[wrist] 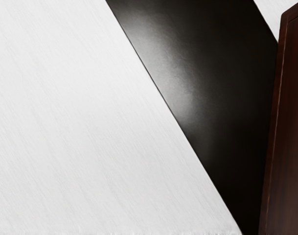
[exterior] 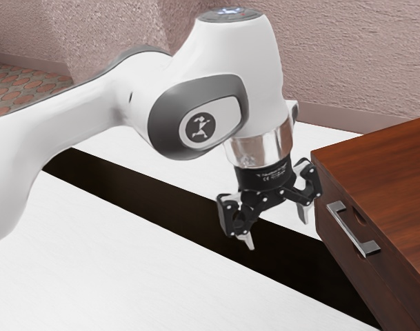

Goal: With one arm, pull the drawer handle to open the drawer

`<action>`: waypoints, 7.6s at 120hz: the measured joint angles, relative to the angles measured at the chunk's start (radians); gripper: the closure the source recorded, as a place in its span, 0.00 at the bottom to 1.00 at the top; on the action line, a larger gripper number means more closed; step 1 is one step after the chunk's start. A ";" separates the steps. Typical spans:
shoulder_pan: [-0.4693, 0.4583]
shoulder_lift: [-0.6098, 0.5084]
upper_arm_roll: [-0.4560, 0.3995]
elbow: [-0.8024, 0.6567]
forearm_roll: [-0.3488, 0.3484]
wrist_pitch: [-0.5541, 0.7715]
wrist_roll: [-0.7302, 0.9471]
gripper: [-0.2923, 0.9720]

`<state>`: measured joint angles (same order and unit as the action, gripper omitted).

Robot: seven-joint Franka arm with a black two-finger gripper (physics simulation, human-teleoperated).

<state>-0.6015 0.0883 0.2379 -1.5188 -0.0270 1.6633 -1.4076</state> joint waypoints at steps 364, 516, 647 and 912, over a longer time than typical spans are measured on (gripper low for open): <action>0.031 0.047 -0.043 -0.142 -0.055 0.368 -0.068 0.47; 0.046 -0.164 -0.032 -0.401 -0.042 0.392 -0.064 0.47; 0.069 -0.364 -0.041 -0.613 -0.003 0.471 -0.067 0.47; 0.127 -0.412 -0.074 -0.264 0.048 -0.143 -0.211 0.23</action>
<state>-0.4742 -0.3235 0.1641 -1.7824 0.0215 1.5199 -1.6190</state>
